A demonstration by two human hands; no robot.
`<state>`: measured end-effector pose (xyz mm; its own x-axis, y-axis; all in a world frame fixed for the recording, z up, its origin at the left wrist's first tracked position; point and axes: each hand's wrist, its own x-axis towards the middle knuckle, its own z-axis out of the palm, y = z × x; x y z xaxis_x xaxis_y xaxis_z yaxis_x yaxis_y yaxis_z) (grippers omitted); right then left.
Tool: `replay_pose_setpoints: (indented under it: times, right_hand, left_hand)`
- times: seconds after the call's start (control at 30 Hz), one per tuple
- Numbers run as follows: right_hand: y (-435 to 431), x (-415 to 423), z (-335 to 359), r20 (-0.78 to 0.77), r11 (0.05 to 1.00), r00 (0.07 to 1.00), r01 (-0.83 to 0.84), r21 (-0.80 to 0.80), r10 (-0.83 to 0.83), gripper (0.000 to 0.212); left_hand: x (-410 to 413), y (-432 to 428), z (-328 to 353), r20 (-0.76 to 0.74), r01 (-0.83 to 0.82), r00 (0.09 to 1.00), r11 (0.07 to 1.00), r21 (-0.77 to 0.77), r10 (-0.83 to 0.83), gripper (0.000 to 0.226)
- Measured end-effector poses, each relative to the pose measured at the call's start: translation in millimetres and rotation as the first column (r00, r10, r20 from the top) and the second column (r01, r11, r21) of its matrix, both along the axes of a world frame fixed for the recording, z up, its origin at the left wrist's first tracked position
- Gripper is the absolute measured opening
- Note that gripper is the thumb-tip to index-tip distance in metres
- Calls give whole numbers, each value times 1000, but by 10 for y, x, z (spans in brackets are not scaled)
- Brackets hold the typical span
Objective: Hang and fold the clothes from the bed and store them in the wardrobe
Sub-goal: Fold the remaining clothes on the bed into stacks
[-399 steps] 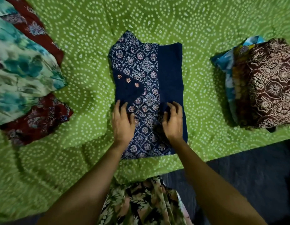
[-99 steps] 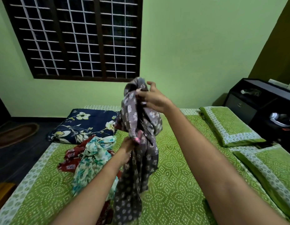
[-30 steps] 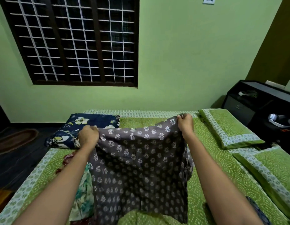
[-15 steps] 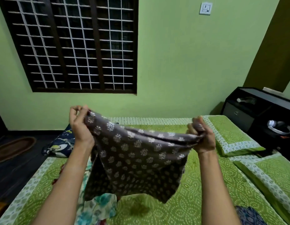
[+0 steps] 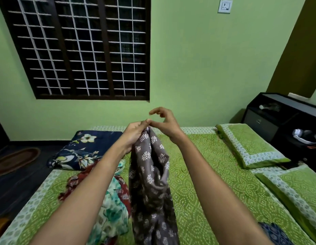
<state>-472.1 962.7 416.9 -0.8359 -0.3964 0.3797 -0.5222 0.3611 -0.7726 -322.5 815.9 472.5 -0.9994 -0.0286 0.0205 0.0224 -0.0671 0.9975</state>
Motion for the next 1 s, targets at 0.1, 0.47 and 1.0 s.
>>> replay_pose_setpoints:
  times: [0.1, 0.47, 1.0]
  right_hand:
    - [-1, 1219, 664, 24, 995, 994, -102, 5, 102, 23]
    - [84, 1190, 462, -39, 778, 994, -53, 626, 98, 41]
    - [5, 1189, 566, 33, 945, 975, -220, 240, 219, 32]
  left_hand:
    - [-44, -53, -27, -2, -196, 980, 980, 22, 197, 27]
    - [-146, -50, 14, -122, -377, 922, 924, -69, 367, 29]
    - [52, -400, -242, -312, -236, 947, 825, -514, 76, 69]
